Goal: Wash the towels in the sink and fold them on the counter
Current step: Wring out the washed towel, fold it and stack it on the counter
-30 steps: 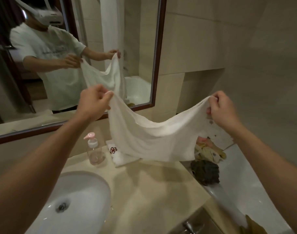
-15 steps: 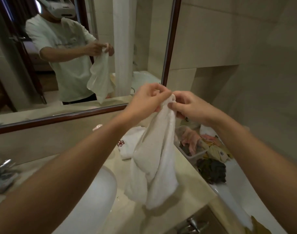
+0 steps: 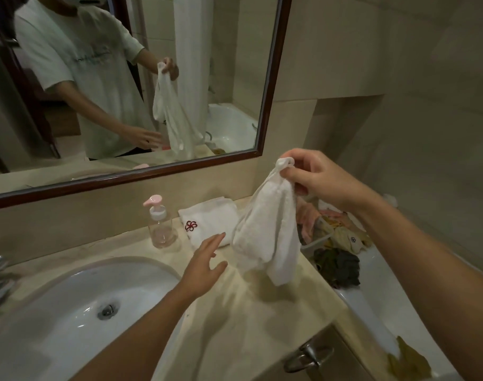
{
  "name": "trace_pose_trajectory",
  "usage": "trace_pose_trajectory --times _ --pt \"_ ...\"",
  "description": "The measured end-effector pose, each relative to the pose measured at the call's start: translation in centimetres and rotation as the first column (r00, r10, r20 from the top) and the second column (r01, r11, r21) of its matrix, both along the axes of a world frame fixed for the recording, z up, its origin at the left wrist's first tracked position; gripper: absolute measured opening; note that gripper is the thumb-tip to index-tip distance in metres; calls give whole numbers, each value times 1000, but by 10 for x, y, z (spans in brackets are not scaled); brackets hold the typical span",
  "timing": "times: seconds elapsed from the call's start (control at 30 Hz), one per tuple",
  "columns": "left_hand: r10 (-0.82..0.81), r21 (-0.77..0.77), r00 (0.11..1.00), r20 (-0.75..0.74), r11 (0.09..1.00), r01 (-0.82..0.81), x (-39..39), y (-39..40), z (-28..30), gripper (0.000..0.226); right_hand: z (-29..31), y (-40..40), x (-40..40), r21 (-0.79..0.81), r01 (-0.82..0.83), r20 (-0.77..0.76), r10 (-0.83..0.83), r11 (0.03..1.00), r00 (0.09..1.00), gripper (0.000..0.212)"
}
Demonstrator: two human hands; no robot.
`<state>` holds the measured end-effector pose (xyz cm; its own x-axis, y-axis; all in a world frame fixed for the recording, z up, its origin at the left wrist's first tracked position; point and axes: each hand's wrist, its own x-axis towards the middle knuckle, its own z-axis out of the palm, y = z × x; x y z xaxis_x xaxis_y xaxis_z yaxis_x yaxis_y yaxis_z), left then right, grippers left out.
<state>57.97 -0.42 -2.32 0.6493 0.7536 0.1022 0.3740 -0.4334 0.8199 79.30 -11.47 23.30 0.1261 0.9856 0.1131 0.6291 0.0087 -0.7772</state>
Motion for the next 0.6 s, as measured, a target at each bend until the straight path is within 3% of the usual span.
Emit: trace_pose_trajectory --times 0.27,0.37,0.47,0.6 --pt "-7 12 999 48 1000 7 47 7 16 55 9 -9 27 8 45 -21 -45 999 999 11" --pt "-41 0 999 -5 999 41 48 9 16 24 4 -10 33 3 73 -18 -73 997 997 11" --pt "-78 56 997 -25 995 79 43 5 8 30 -3 -11 36 -1 104 -27 -104 995 994 12" --pt "-39 -45 993 107 998 44 38 -8 4 35 -8 -13 44 11 164 -66 -163 986 984 12"
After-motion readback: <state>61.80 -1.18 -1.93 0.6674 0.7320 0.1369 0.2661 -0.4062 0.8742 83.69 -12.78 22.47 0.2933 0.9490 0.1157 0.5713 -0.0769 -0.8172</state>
